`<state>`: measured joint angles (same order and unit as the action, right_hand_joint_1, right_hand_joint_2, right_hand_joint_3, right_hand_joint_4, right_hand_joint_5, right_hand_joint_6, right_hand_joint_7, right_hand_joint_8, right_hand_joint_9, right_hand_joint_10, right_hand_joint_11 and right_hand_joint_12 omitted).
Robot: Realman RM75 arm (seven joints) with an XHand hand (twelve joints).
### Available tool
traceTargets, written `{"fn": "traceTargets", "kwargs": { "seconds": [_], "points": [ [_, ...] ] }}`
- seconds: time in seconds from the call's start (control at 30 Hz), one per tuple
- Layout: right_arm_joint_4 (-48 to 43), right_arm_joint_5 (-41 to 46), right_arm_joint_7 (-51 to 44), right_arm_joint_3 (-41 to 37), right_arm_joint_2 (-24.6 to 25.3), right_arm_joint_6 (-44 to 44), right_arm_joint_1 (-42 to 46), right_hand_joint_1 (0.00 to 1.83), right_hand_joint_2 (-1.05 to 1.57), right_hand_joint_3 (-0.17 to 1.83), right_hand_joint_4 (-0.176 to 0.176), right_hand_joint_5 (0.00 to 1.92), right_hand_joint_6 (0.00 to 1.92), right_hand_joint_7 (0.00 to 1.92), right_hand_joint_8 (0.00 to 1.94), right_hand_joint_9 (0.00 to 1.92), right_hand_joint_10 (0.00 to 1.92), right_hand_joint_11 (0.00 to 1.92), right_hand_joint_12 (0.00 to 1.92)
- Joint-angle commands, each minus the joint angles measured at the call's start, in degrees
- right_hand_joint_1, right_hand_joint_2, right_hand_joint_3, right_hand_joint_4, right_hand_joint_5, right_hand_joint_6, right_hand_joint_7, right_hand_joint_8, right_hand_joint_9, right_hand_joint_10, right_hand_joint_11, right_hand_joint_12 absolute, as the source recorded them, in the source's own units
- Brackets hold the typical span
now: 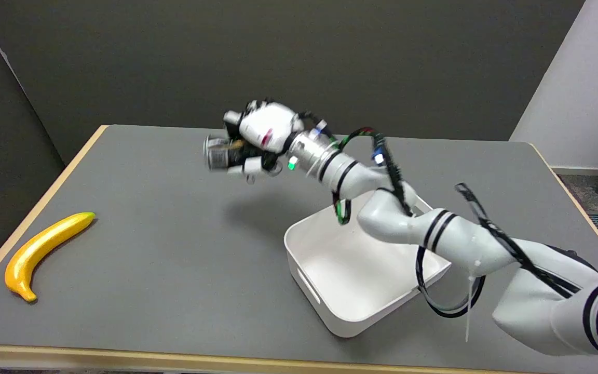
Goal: Place the black can into the white box.
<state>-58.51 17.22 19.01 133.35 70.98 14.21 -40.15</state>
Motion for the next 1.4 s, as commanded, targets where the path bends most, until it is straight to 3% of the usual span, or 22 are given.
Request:
{"fn": "traceTargets", "kwargs": {
  "seconds": [0.03, 0.2, 0.27, 0.33, 0.6, 0.77, 1.0, 1.4],
  "points": [
    [-32.86, 18.47, -11.41, -34.06, -9.26, 10.35, 24.23, 1.18, 1.16, 0.24, -0.155, 0.53, 1.66, 0.87, 1.26, 0.67, 1.22, 0.38, 1.43],
    [-41.0, 22.02, -24.54, -36.21, -12.57, 20.74, 38.09, 1.18, 1.11, 0.32, -0.145, 0.55, 1.63, 0.88, 1.26, 0.68, 1.25, 0.43, 1.47],
    [-42.63, 24.56, -28.32, -35.3, -13.52, 25.76, 42.1, 1.17, 1.17, 0.2, -0.128, 0.55, 1.61, 0.87, 1.27, 0.73, 1.15, 0.5, 1.33],
    [-43.92, 26.49, -29.49, -34.43, -14.47, 31.57, 46.51, 1.18, 1.14, 0.26, -0.124, 0.56, 1.59, 0.88, 1.27, 0.74, 1.21, 0.52, 1.43],
    [-40.51, 26.82, -29.49, -29.88, -16.46, 48.4, 56.28, 1.17, 1.13, 0.26, -0.102, 0.58, 1.58, 0.87, 1.29, 0.75, 1.22, 0.54, 1.46],
    [-35.28, 27.15, -29.46, -26.6, -16.54, 58.79, 58.64, 1.18, 1.07, 0.37, -0.095, 0.6, 1.57, 0.88, 1.29, 0.73, 1.29, 0.52, 1.53],
    [-26.71, 32.7, -29.09, -18.11, -17.55, 70.99, 59.63, 1.18, 1.11, 0.31, -0.091, 0.6, 1.56, 0.88, 1.3, 0.76, 1.24, 0.56, 1.5],
    [-13.91, 47.36, -28.85, -6.55, -16.3, 70.55, 54.13, 1.17, 1.1, 0.31, -0.082, 0.6, 1.56, 0.88, 1.29, 0.76, 1.24, 0.56, 1.51]
  ]
}}
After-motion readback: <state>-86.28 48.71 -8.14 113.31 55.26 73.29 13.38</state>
